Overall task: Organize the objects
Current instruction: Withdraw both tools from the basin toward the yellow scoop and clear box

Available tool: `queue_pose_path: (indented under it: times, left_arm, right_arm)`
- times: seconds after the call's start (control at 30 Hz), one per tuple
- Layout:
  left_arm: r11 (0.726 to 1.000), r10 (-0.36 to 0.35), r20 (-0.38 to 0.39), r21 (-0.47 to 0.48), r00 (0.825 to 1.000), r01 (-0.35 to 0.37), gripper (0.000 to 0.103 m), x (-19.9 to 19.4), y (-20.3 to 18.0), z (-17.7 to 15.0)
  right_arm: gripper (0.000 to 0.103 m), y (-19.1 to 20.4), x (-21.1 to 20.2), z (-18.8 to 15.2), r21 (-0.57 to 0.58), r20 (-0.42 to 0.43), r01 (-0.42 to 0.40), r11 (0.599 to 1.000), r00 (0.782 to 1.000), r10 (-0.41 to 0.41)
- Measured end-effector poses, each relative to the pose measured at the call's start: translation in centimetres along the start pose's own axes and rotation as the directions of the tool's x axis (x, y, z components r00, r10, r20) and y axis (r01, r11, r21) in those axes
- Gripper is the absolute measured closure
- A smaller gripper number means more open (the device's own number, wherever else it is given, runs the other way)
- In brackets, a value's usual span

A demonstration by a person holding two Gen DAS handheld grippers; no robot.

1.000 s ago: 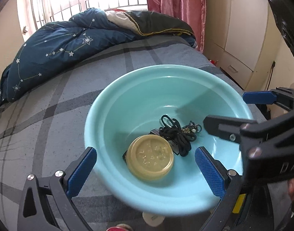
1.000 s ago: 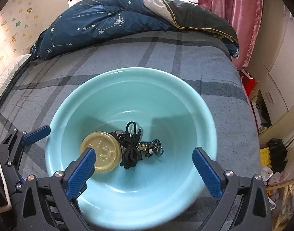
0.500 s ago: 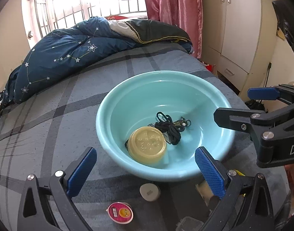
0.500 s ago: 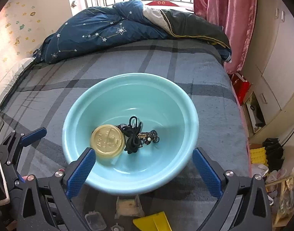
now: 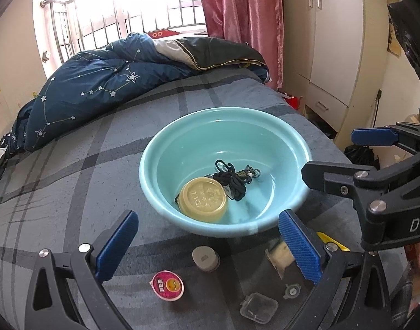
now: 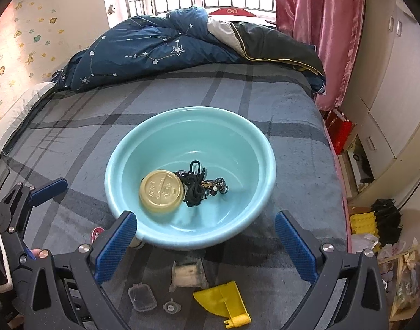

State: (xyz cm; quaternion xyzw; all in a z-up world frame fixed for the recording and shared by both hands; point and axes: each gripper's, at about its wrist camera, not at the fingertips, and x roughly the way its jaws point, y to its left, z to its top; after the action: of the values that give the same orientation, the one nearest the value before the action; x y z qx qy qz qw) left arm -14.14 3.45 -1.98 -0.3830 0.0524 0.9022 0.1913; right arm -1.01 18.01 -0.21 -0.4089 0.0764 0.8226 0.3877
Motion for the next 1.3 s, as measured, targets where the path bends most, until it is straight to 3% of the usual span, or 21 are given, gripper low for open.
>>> queue_pose_path:
  times: [0.8,1.3]
  left_arm:
    - [1.000,-0.018,-0.011,-0.006,1.000,0.018,0.000,-3.7,-2.2,-5.4]
    - [0.999,-0.033,-0.079,0.010,0.996,0.034,0.000,-3.0,-3.6,-10.0]
  right_arm:
    - [0.001,-0.5,-3.4,-5.9,0.008,0.000,0.023,1.000,1.000,-0.023]
    - [0.001,-1.5,-2.7,-10.1,0.038,-0.038,0.024,0.999,0.999,-0.023]
